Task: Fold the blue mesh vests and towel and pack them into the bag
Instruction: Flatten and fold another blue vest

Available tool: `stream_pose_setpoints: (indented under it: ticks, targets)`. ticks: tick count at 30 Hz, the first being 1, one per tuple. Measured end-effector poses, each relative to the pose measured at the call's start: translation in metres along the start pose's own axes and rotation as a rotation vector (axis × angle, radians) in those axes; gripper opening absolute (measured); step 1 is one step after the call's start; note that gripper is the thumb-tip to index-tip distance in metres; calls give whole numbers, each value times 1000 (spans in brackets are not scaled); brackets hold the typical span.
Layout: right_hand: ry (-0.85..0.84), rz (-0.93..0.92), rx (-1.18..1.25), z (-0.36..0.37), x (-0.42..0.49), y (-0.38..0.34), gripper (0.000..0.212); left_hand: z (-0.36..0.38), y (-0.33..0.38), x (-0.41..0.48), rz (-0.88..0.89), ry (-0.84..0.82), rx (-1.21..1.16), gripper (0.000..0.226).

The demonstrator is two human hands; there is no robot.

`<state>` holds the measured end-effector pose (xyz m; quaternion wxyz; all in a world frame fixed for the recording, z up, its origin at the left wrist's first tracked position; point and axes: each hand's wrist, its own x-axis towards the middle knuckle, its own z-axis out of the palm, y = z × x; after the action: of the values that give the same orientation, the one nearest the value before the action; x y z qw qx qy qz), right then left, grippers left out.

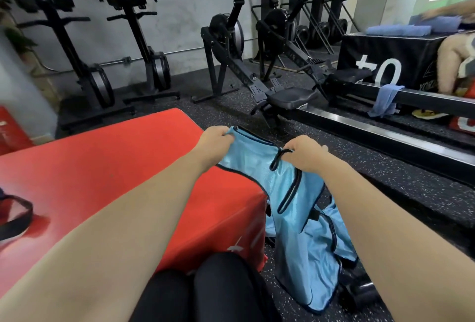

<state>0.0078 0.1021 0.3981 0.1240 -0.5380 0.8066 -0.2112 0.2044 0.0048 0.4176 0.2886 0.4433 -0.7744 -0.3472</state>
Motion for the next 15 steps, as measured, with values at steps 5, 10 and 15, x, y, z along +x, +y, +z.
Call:
stream_pose_setpoints:
  ticks: [5,10,15]
  targets:
    - [107,-111,-26,2,3,-16,10,14,13,-3,-26,-73,-18,27]
    - [90,-173,-70,-6,4,-31,10,30,20,-5,178,-242,130,35]
    - [115,-203,-104,-13,0,-29,6,28,24,2,236,-196,248,30]
